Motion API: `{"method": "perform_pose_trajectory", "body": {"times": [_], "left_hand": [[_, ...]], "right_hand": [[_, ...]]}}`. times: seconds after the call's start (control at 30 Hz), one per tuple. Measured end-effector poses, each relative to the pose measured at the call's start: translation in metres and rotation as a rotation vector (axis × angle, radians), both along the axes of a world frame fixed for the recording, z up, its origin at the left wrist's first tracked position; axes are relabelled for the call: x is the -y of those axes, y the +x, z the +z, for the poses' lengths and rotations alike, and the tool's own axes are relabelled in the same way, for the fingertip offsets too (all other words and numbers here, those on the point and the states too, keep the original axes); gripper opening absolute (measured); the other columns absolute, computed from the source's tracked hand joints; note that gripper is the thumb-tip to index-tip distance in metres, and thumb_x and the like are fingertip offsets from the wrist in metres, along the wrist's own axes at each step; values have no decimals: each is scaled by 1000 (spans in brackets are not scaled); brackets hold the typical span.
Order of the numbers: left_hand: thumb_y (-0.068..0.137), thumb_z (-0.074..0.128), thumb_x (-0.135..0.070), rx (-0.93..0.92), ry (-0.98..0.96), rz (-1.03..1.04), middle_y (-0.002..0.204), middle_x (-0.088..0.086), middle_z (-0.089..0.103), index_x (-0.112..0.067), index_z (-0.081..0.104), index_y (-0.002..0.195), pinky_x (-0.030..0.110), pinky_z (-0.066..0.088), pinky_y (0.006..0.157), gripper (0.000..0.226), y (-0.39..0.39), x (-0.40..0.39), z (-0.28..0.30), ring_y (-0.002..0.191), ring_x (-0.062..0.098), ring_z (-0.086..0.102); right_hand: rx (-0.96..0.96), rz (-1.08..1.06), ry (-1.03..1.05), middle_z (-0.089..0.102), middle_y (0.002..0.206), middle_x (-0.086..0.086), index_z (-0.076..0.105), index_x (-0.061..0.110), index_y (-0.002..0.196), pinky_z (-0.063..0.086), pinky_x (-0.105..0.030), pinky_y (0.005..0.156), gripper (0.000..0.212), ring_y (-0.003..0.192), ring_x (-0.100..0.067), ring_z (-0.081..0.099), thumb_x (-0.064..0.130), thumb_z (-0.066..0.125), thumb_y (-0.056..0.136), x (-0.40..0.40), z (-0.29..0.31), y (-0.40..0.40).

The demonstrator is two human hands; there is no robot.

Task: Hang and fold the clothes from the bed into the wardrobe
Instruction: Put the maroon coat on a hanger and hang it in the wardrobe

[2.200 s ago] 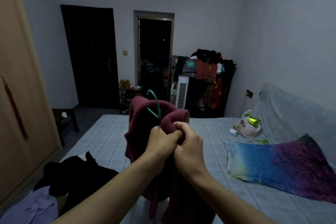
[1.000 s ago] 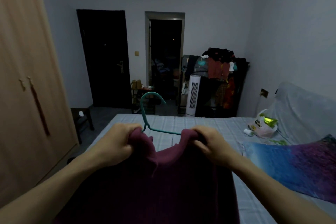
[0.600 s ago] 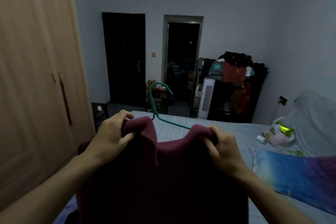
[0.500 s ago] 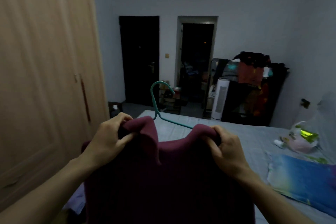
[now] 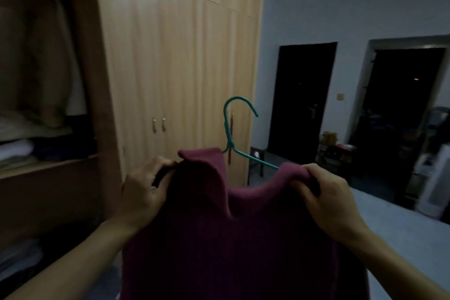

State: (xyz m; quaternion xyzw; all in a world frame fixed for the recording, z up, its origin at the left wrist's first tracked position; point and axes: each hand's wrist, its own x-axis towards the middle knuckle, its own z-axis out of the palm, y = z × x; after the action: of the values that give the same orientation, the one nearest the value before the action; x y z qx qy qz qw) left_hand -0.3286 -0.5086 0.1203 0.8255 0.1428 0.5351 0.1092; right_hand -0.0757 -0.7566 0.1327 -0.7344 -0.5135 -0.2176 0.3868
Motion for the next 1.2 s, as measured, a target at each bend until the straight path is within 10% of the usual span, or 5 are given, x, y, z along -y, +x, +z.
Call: {"method": "perform_pose_trajectory", "body": {"times": [0.3,0.47,0.7,0.87,1.2], "left_hand": [[88,62,-7,31,115,168,88,4,65,-4,68,91,13,43,78,8,-159,-82,9,83,11,60],[94,62,-15,-48,70,265,106,5,65,-6,63,111,21,47,89,19,-246,-131,8,99,17,63],[95,37,-53,-168,-56,320,137,-23,48,-44,34,144,22,43,95,50,-325,-199,23,118,-5,51],[92,49,-54,-335,-25,283,149,-24,37,-43,28,150,28,41,104,63,-339,-249,27,133,-2,42],[94,39,-35,-395,102,588,106,-9,55,-18,58,117,39,54,74,35,-314,-369,42,88,11,59]], "right_hand": [[45,340,-21,64,90,10,64,18,101,55,-37,70,17,79,-8,62,30,56,91,-180,29,-154],[60,443,50,62,92,21,61,32,104,48,-15,71,18,82,4,61,21,65,89,-256,24,-222],[-17,565,93,67,91,16,66,26,105,56,-30,73,17,82,-1,64,24,63,88,-351,15,-277],[-38,588,113,67,86,17,68,25,101,47,-12,70,16,76,1,62,18,68,87,-421,7,-279],[-92,803,162,65,86,18,64,27,101,44,-7,65,15,81,2,62,24,69,87,-591,13,-251]]}}
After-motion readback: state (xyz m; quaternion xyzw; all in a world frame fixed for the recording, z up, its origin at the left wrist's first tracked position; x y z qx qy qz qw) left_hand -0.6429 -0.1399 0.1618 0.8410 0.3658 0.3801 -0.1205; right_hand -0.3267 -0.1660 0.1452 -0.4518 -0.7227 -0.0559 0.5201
